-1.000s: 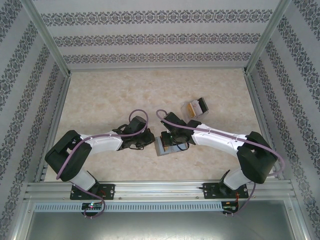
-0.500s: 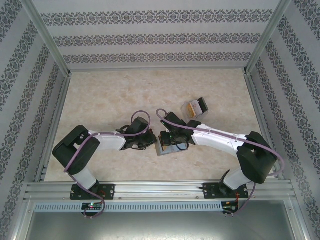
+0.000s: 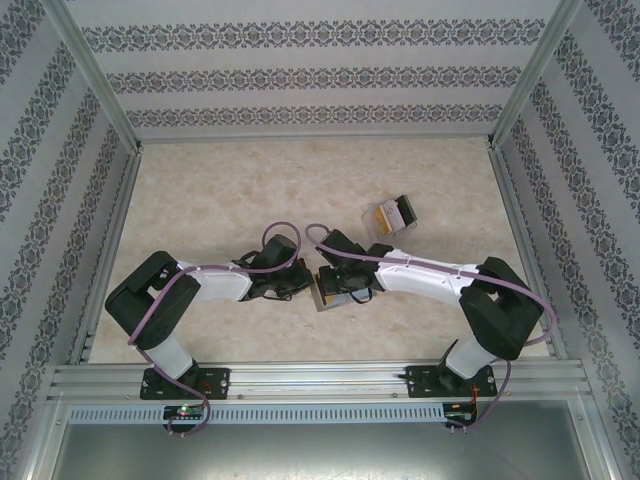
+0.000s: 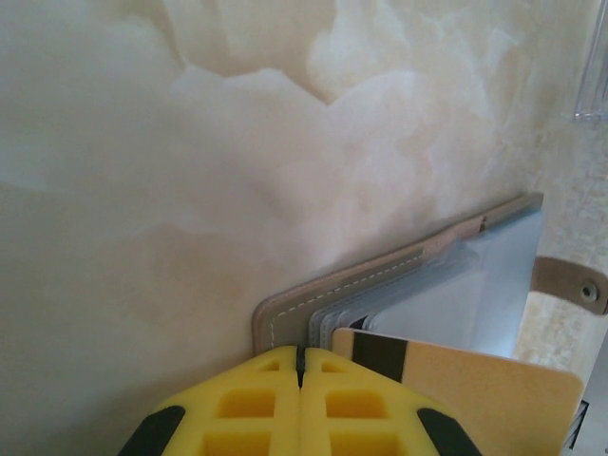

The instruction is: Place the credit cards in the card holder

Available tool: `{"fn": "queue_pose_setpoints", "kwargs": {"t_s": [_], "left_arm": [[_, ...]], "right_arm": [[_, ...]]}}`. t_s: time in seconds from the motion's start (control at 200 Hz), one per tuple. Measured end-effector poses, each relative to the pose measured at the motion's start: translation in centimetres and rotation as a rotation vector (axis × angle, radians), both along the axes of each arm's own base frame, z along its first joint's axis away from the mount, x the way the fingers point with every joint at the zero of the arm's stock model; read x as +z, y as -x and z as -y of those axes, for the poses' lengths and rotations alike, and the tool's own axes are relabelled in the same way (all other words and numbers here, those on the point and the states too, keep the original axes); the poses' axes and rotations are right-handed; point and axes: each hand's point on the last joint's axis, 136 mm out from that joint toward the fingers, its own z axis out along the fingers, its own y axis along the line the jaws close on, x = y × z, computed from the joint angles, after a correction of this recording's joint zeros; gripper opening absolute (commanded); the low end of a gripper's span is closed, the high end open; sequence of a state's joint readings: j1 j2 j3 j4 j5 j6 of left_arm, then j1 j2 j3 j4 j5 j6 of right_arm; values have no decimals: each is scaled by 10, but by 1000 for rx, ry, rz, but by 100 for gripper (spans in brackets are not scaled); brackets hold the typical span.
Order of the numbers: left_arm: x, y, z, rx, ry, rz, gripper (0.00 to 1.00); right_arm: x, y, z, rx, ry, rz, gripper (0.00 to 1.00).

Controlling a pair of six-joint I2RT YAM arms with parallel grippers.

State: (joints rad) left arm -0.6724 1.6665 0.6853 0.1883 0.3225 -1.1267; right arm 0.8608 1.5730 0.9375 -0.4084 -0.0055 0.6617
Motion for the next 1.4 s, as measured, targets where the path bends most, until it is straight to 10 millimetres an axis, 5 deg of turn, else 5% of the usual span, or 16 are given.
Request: {"fn": "queue_pose_setpoints", "kwargs": {"t_s": [0.48,0.884,0.994,1.089,1.194,1.399], "left_arm": [[-1,-1,-1,0,-5,4,0],[-1,-1,0,-15,-13,10,0],[-1,-1,0,-19,-17,7,0],[-1,-1,0,-19,-19,6,0],[-1,-1,1,-22,-21,5,0],[-1,-1,1,-23,-24,1,0]], "right_arm": [[10,-14,48,-34,124,79,1],[22,-45,128,-184,274,118,2],[38,-49,144,-215,256,144,2],[62,-46,130,-178,132,179,2],[80,-37,90,-76,-14,183,1],[54,-7,15,109,-87,79,0]]}}
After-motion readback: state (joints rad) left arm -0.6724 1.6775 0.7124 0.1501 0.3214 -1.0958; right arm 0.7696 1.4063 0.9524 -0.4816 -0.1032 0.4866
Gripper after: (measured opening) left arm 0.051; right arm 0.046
